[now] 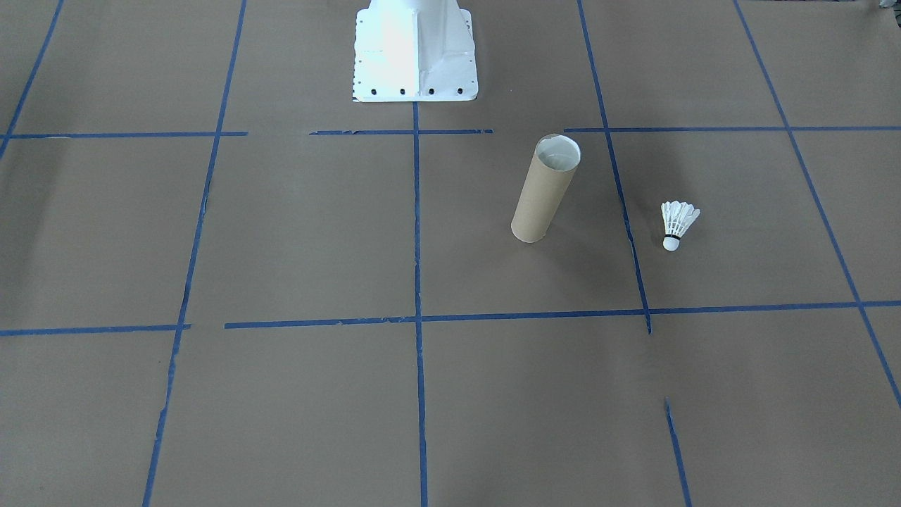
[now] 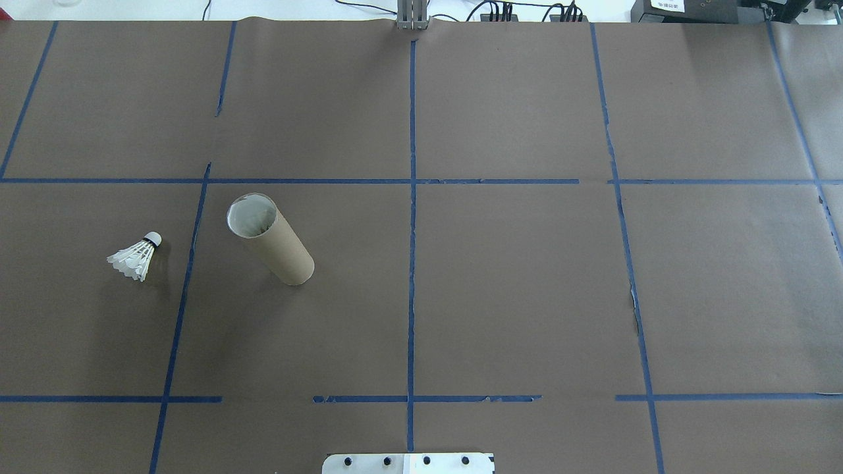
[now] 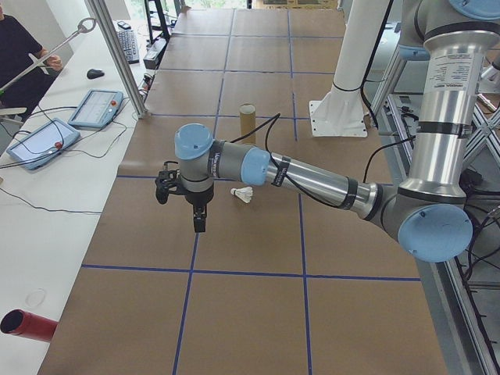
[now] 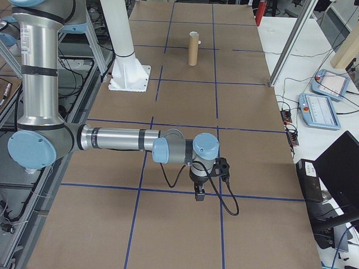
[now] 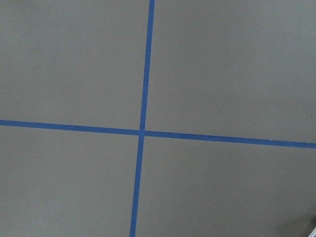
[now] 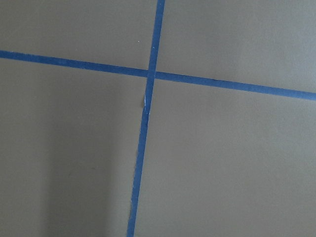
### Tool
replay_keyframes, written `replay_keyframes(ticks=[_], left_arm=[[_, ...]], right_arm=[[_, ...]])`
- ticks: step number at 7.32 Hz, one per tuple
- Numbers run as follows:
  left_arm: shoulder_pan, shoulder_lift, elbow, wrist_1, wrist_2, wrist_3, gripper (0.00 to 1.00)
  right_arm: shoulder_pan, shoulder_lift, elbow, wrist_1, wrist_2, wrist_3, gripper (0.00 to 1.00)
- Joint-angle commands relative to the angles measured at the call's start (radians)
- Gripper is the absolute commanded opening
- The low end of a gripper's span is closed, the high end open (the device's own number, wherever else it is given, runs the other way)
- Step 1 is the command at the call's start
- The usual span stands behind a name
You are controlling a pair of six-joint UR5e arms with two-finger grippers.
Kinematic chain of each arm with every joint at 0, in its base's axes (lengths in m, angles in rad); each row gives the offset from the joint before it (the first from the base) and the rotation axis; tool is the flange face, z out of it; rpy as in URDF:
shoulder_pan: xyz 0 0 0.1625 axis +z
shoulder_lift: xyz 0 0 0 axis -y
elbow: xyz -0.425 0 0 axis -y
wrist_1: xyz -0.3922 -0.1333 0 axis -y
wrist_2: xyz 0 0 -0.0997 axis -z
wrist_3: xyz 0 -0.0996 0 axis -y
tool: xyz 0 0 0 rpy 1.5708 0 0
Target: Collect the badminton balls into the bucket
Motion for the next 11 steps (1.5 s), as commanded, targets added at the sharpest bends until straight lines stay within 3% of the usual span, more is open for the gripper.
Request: replay_keyframes(ticks=[1,3,4,7,8,9,10,11], left_arm=[[0.021,0.004,-0.023,-0.045,-0.004,-0.146,1.00],[0.085,0.035,-0.031,-0.174,-0.034,-0.320,1.00],[0.134,0.086,-0.032,-0.288,-0.042,-0.397,1.00],[0.281,0.239,-0.031,-0.780,-0.062,-0.827,1.00],[0.315,0.238,-0.031,-0.842,-0.062,-1.017,1.00],[0.405,0.238,-0.026,-0.916,-0.030,-1.171,1.00],[0.471,0.238,-0.021,-0.993,0.051,-1.303,1.00],[0.512,0.234,-0.015,-1.021,0.088,-1.395,1.00]], right_arm=[[0.000,0.000,0.000,0.000,0.000,0.000,1.00],[0.000,0.000,0.000,0.000,0.000,0.000,1.00],[0.000,0.000,0.000,0.000,0.000,0.000,1.00],[0.000,0.000,0.000,0.000,0.000,0.000,1.00],[0.000,0.000,0.000,0.000,0.000,0.000,1.00],[0.000,-0.001,0.000,0.000,0.000,0.000,1.00],[0.000,0.000,0.000,0.000,0.000,0.000,1.00],[0.000,0.000,0.000,0.000,0.000,0.000,1.00]])
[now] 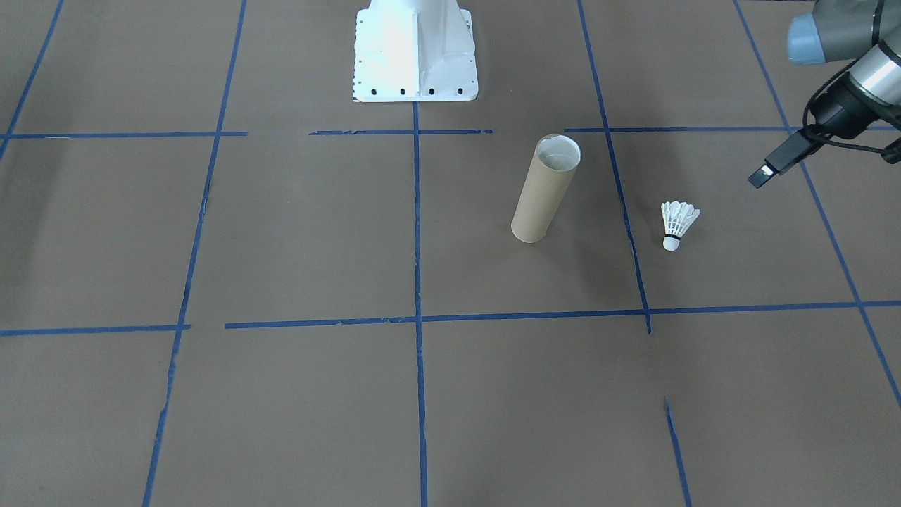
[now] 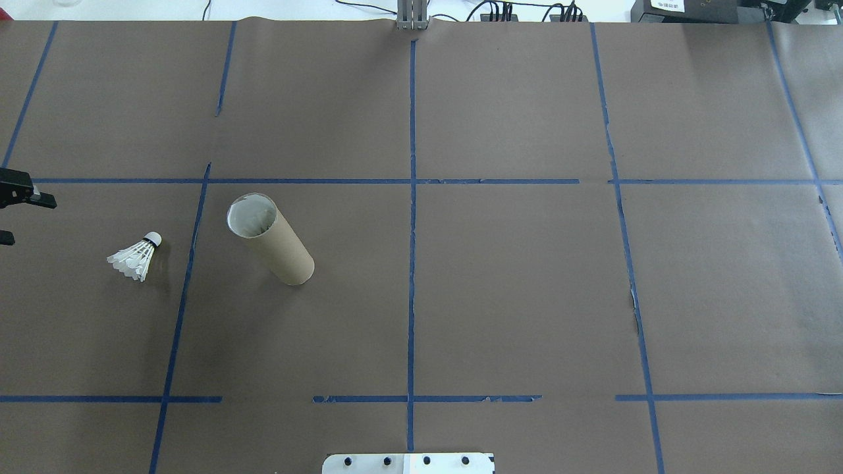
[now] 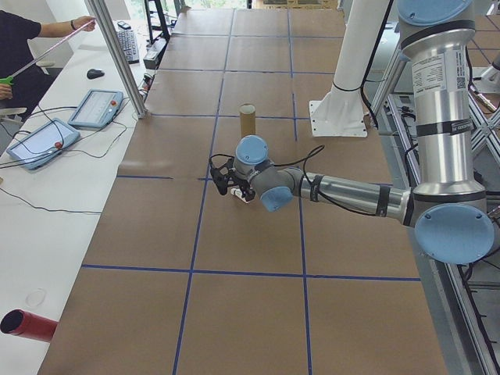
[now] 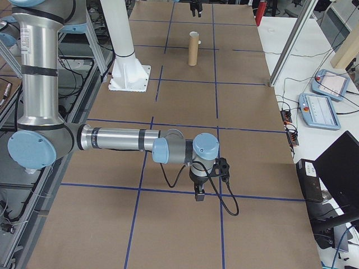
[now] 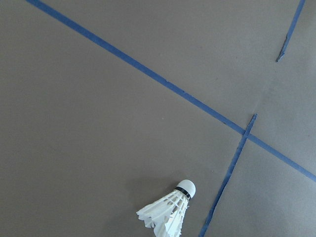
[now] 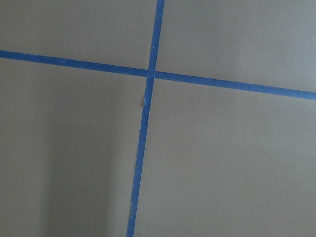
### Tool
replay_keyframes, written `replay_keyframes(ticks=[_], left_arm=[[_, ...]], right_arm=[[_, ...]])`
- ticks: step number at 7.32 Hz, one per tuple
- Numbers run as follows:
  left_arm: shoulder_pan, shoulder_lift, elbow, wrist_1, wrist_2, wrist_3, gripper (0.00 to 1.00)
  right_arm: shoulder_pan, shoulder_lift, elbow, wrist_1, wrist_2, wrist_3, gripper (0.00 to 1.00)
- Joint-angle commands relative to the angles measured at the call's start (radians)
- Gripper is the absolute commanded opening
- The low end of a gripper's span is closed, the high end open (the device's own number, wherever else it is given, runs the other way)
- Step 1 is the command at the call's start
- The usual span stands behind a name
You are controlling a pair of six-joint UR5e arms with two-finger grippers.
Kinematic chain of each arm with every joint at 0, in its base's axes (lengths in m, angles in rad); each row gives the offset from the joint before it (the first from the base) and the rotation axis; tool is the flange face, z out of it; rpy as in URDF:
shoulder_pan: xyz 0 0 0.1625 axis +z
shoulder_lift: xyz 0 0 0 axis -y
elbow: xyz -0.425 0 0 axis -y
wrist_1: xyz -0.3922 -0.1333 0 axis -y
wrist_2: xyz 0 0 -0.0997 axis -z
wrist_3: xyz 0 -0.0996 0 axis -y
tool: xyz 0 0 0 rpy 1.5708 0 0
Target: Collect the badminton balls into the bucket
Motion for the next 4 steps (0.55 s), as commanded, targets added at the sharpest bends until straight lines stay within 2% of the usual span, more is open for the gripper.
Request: replay_keyframes(ticks=[1,3,4], left_arm=[[0.104,-0.016,0.007,-0.069,0.121,-0.214,1.00],[0.162,-0.036,0.020,-0.075,0.235,-0.264,1.00],[0.182,-0.035,0.039,-0.134,0.281,-0.263,1.00]], right_arm=[[0.000,0.000,0.000,0.000,0.000,0.000,1.00],[0.000,0.000,0.000,0.000,0.000,0.000,1.00],[0.000,0.000,0.002,0.000,0.000,0.000,1.00]])
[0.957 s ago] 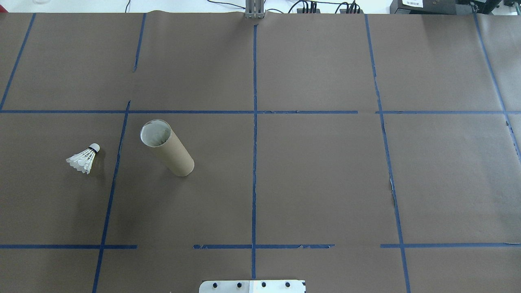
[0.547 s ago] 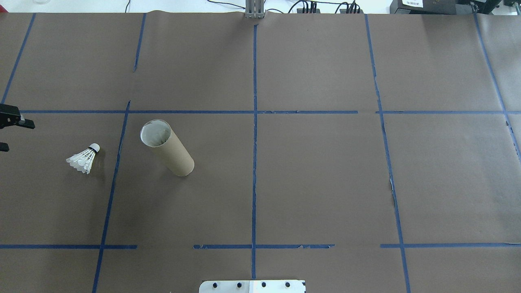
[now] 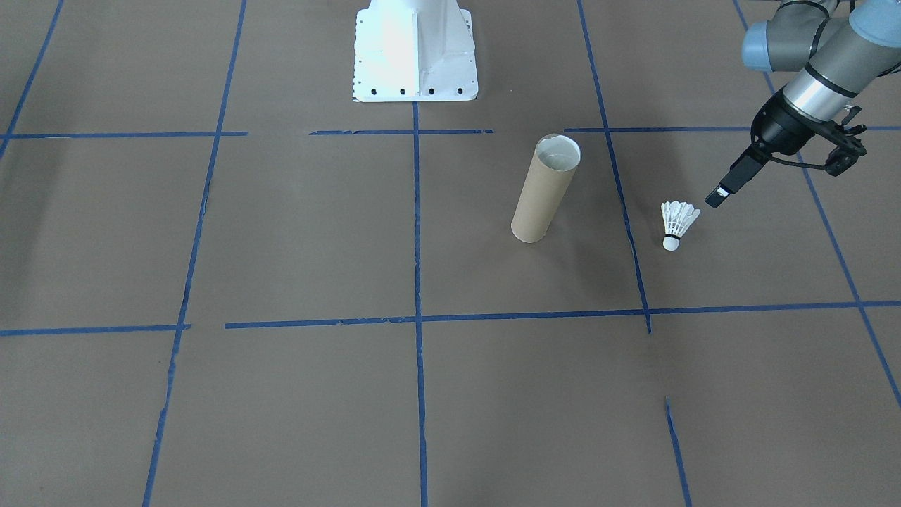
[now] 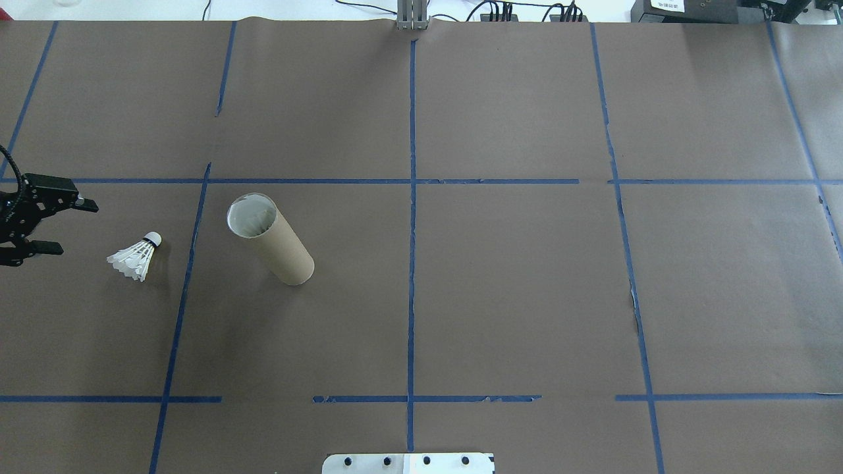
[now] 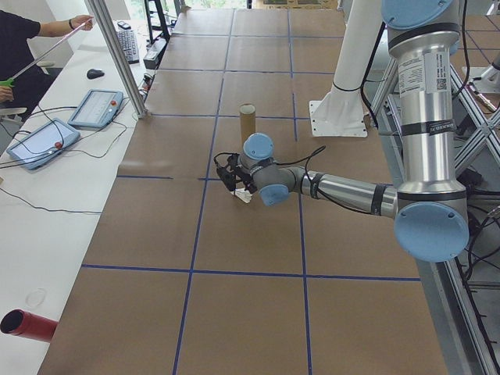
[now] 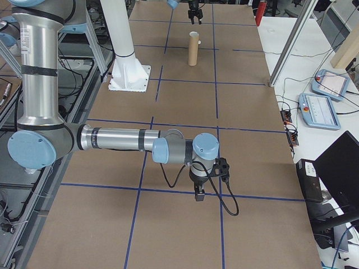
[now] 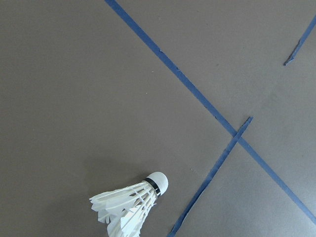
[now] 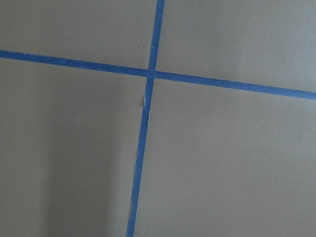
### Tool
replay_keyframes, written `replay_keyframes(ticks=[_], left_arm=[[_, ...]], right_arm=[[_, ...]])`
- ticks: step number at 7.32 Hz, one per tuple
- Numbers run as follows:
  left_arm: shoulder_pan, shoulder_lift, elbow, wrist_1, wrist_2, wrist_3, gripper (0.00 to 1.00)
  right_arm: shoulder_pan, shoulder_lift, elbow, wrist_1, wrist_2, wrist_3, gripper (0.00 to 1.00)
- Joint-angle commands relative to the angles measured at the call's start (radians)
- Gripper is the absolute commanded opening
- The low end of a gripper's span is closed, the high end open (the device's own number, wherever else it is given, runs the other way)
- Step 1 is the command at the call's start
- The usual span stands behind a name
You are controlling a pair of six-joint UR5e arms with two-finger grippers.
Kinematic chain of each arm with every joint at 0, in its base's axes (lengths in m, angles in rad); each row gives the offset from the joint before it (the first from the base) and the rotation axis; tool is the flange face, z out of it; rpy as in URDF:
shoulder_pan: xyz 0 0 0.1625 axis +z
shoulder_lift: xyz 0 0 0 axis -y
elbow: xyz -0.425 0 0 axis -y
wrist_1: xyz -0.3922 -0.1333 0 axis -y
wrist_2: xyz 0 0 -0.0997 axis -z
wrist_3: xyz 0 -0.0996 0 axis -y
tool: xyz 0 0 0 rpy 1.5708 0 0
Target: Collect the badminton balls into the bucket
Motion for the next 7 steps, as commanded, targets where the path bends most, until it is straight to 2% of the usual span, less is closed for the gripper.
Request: replay_keyframes(ticks=[1,2,4,7], left_arm=[[0.030,0.001,0.065,-0.120,0.067,-0.011,1.00],[0.041,-0.001,0.094,-0.146,0.067,-0.011,1.00],[0.084,-0.001,0.094,-0.147,0.110,-0.017,1.00],[0.125,-0.007,0.114,-0.147,0.114,-0.061,1.00]], right_arm=[[0.000,0.000,0.000,0.000,0.000,0.000,1.00],[0.000,0.000,0.000,0.000,0.000,0.000,1.00],[0.000,0.000,0.000,0.000,0.000,0.000,1.00],[0.000,0.000,0.000,0.000,0.000,0.000,1.00]])
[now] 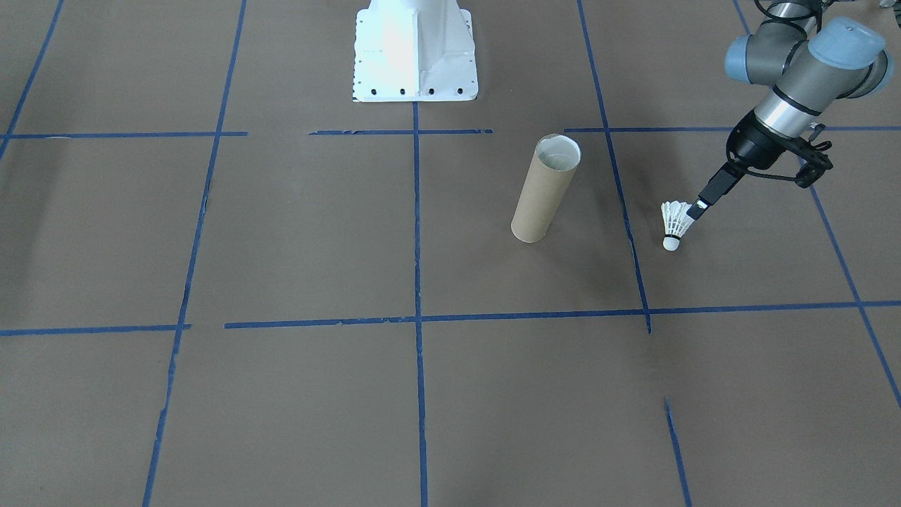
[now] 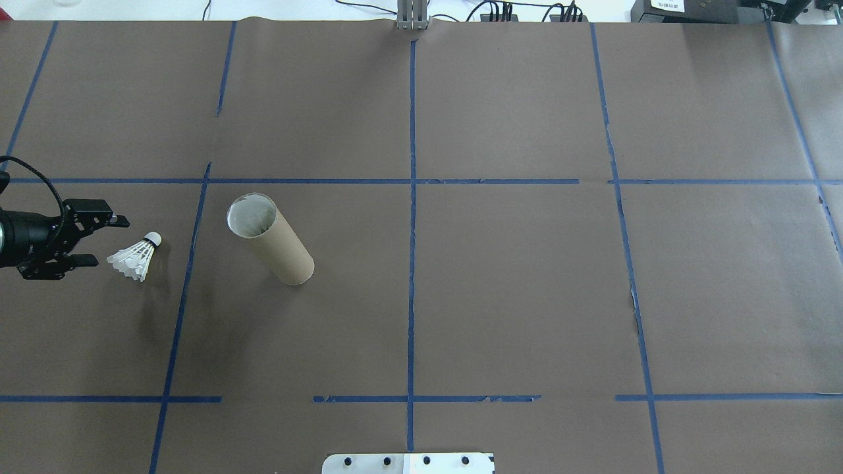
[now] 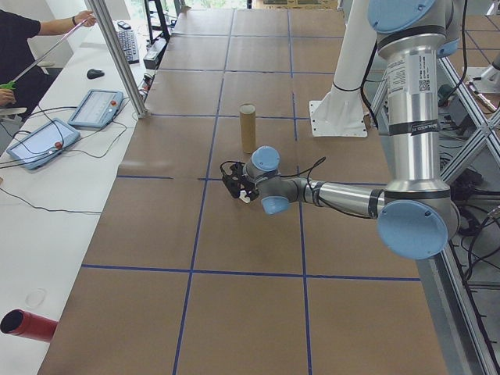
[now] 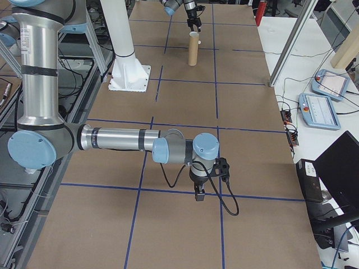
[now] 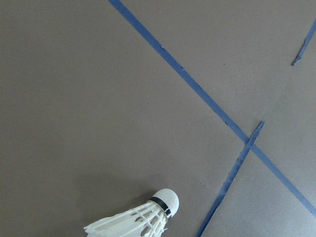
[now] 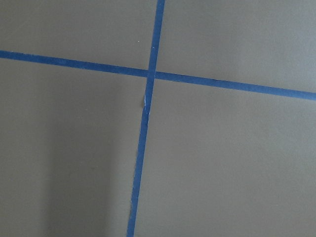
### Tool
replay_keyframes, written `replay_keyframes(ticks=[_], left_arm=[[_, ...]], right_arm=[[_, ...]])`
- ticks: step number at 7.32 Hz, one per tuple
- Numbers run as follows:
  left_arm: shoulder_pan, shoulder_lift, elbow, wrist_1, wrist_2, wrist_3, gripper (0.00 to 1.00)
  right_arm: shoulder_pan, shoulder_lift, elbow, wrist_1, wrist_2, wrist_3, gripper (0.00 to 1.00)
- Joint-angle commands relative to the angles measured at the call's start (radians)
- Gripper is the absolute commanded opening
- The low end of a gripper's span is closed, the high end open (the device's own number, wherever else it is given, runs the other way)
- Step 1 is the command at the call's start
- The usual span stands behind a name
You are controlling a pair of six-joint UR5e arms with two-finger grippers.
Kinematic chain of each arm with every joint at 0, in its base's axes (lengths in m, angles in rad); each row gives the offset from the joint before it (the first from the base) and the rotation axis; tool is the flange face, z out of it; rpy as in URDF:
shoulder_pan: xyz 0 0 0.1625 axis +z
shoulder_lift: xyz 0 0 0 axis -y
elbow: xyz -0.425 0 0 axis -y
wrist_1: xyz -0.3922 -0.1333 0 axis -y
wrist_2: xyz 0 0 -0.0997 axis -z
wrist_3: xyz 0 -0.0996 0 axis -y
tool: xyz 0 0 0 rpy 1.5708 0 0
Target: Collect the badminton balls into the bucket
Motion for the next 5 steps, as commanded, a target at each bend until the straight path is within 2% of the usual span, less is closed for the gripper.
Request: replay_keyframes(ticks=[1,2,3,4,5], left_arm=[[0.028,-0.021,0.029,0.000,0.003,-0.026,1.00],[0.035,-0.037,0.039,0.001,0.021,-0.047,1.00],[0.054,-0.041,0.040,0.001,0.061,-0.050,1.00],[0.055,-0.050,0.044,0.004,0.064,-0.049,1.00],[0.055,-0.061,0.064,0.004,0.066,-0.049,0.94]], right_arm=[[0.000,0.000,0.000,0.000,0.000,0.000,1.00],[0.000,0.000,0.000,0.000,0.000,0.000,1.00],[0.000,0.000,0.000,0.000,0.000,0.000,1.00],[0.000,0.000,0.000,0.000,0.000,0.000,1.00],[0.000,0.000,0.000,0.000,0.000,0.000,1.00]])
